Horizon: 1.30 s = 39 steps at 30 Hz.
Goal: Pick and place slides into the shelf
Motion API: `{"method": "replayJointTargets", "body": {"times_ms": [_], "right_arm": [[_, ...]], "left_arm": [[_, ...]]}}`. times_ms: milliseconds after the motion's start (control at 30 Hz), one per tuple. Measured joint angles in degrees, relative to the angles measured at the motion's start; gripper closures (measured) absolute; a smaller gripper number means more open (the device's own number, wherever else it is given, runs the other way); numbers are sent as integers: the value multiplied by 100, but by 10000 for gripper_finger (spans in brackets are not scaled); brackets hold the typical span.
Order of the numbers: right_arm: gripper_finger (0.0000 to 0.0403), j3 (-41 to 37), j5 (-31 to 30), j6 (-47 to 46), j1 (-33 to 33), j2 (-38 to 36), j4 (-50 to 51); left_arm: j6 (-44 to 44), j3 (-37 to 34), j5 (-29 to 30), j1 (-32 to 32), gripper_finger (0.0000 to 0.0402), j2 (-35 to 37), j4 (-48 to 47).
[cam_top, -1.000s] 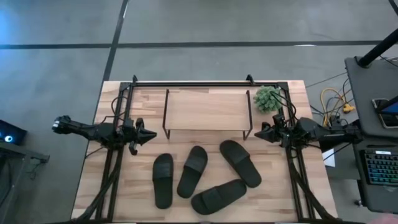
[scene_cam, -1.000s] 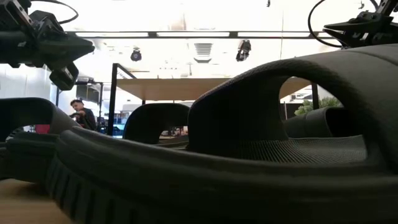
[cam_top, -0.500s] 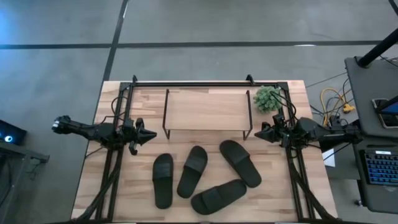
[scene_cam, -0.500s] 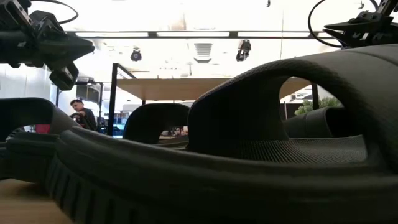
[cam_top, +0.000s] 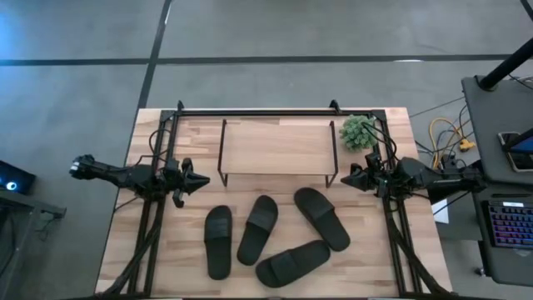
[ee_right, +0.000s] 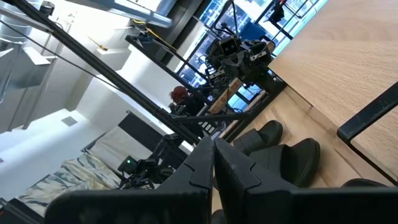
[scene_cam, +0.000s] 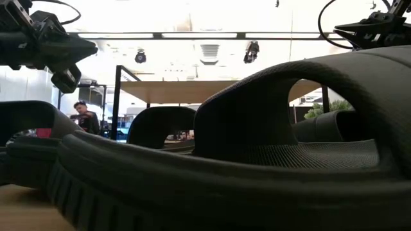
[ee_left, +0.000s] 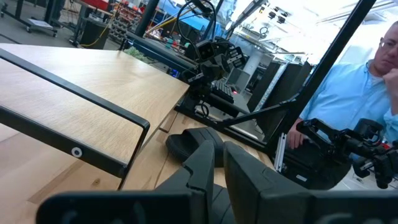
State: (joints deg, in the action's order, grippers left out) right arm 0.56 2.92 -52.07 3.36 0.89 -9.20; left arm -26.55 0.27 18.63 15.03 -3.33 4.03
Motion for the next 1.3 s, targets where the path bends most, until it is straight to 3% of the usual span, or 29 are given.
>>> {"method": "replayJointTargets", "body": {"times_ms": [867, 1033, 1300], "right_arm": [[394, 1, 0, 1, 0, 0, -1], [394, 1, -495, 148, -3, 1, -1], [394, 1, -517, -1113, 0, -1, -1]], "left_arm": [[0, 0, 1, -1, 380, 0, 0], [0, 0, 0, 0, 380, 0, 1], [0, 0, 2, 0, 380, 0, 0]]}}
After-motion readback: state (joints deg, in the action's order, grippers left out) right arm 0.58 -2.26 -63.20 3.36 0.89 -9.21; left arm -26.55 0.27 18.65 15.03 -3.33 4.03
